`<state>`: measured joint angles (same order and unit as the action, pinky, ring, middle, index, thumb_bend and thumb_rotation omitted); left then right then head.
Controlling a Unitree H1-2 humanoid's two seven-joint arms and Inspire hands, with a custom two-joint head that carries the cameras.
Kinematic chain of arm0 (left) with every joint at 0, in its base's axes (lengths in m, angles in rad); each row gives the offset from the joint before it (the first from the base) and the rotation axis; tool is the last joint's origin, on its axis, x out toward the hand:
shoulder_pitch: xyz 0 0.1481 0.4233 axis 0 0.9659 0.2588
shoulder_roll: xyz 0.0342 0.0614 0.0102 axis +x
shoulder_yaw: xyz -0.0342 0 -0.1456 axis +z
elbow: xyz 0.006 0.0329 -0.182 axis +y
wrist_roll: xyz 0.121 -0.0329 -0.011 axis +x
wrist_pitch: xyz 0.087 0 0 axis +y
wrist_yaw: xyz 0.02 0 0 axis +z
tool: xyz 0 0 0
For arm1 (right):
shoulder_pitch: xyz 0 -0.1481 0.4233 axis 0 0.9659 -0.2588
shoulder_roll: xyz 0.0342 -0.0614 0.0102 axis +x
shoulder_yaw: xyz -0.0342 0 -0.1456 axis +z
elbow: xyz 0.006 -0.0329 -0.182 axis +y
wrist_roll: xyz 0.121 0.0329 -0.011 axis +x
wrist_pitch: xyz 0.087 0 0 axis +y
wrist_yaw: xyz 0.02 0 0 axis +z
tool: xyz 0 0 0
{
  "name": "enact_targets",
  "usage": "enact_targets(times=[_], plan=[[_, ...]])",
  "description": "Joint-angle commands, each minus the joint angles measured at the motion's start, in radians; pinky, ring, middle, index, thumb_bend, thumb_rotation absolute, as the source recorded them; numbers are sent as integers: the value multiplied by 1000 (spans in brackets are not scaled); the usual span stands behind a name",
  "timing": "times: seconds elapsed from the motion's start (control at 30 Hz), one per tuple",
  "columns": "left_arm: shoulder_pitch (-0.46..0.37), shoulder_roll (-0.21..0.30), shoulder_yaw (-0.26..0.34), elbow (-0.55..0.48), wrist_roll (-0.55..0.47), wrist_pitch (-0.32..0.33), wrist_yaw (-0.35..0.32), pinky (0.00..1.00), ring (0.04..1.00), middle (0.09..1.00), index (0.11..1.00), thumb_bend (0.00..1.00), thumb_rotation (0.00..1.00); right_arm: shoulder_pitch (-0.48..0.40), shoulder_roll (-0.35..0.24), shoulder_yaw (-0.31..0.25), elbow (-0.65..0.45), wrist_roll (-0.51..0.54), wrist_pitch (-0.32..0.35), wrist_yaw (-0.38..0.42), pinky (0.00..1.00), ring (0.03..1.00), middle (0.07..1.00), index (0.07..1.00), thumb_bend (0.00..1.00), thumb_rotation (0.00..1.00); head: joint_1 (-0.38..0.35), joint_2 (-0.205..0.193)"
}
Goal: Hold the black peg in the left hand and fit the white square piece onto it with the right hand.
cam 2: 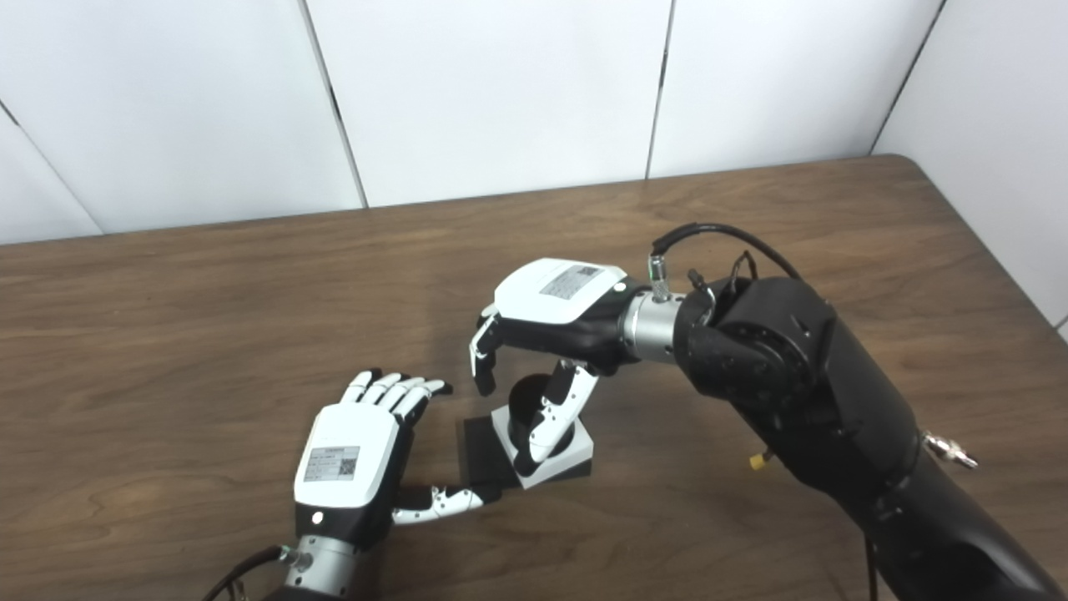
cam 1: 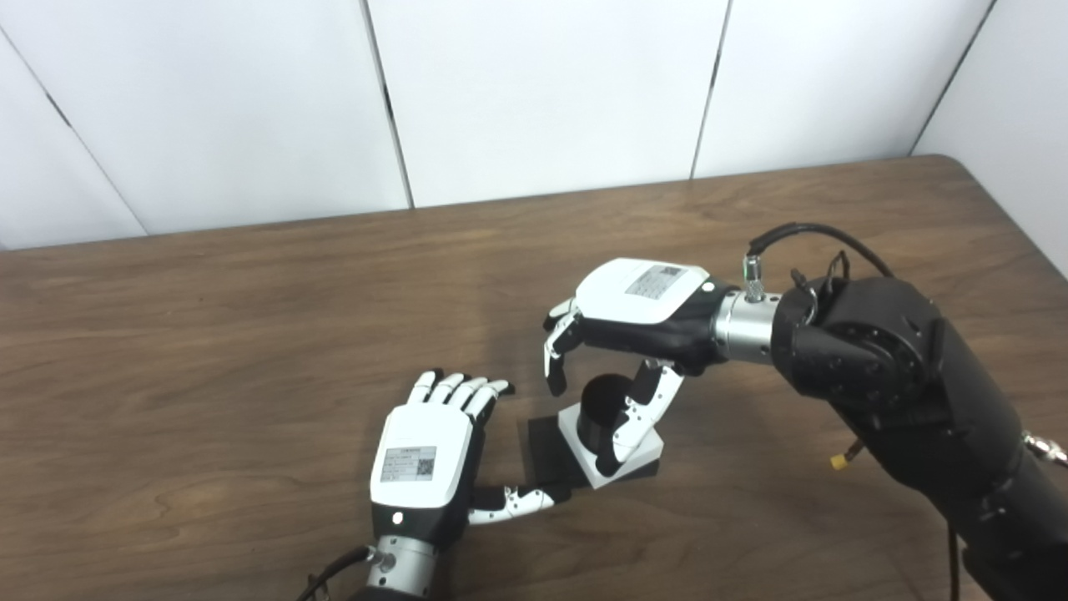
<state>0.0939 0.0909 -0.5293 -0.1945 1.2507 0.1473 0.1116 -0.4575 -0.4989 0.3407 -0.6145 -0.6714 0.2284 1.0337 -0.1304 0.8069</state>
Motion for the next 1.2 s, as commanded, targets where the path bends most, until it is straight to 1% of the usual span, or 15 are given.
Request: enact_targets(times=[0.0, 0.13, 0.27, 0.4, 0.53, 0.6, 0.67, 0.73, 0.8, 0.87, 0.97, 1.0, 1.03, 1.07, 1.17], plan=[[8, -27, -18, 18, -6, -15, 37, 886, 822, 791, 767, 1000, 710, -45, 1, -20, -1, 7, 9, -28, 841, 892, 743, 630, 882, 518, 9, 0], [1, -18, -17, 4, -42, -27, 2, 875, 817, 793, 773, 1000, 772, -48, 8, -26, 18, 20, 16, -39, 835, 894, 746, 630, 892, 524, 21, -4], [-13, 5, -12, -35, -102, -34, -94, 889, 839, 820, 813, 1000, 810, -58, 14, -40, 50, 48, 15, -60, 808, 890, 744, 624, 906, 521, 28, -15], [-12, 53, 34, -142, -195, -35, -196, 898, 850, 840, 843, 1000, 754, -86, 13, -83, 72, 100, 55, -68, 764, 888, 758, 629, 923, 554, 69, -29], [0, 102, 108, -212, -285, -54, -234, 869, 860, 876, 875, 1000, 771, -72, 16, -133, 85, 156, 82, -107, 764, 891, 786, 685, 906, 581, 101, -36], [11, 113, 163, -233, -352, -61, -228, 865, 866, 892, 887, 1000, 790, -43, 21, -160, 83, 179, 108, -135, 777, 885, 821, 756, 879, 656, 112, -45], [20, 112, 213, -241, -420, -59, -224, 863, 870, 905, 898, 1000, 819, -6, 24, -180, 80, 199, 123, -168, 752, 862, 846, 823, 853, 752, 113, -48], [28, 101, 262, -250, -498, -48, -231, 841, 911, 949, 947, 1000, 893, 35, 32, -208, 80, 236, 152, -199, 780, 876, 900, 934, 815, 918, 114, -51], [35, 91, 299, -261, -540, -44, -224, 822, 926, 967, 972, 1000, 935, 84, 42, -244, 85, 282, 164, -238, 801, 890, 927, 973, 813, 973, 113, -54], [40, 80, 329, -270, -566, -42, -214, 802, 939, 990, 995, 1000, 987, 128, 52, -278, 92, 325, 164, -280, 864, 922, 959, 995, 816, 995, 108, -58], [42, 57, 378, -273, -633, -67, -184, 798, 944, 999, 1000, 1000, 999, 191, 85, -345, 116, 407, 171, -353, 966, 972, 985, 1000, 809, 1000, 105, -62], [43, 46, 399, -276, -675, -62, -184, 814, 952, 1000, 1000, 1000, 1000, 216, 110, -379, 130, 454, 171, -383, 983, 982, 988, 1000, 807, 1000, 100, -67], [43, 37, 418, -276, -713, -57, -185, 892, 981, 1000, 1000, 994, 1000, 237, 131, -404, 140, 487, 171, -413, 993, 993, 996, 1000, 811, 1000, 100, -67], [44, 21, 441, -269, -766, -60, -176, 934, 990, 1000, 1000, 972, 1000, 257, 156, -427, 149, 513, 170, -445, 997, 997, 998, 1000, 822, 1000, 94, -70], [45, -26, 514, -210, -976, -114, -151, 993, 999, 1000, 1000, 886, 1000, 325, 237, -479, 161, 573, 166, -543, 1000, 1000, 1000, 1000, 850, 1000, 79, -73]])
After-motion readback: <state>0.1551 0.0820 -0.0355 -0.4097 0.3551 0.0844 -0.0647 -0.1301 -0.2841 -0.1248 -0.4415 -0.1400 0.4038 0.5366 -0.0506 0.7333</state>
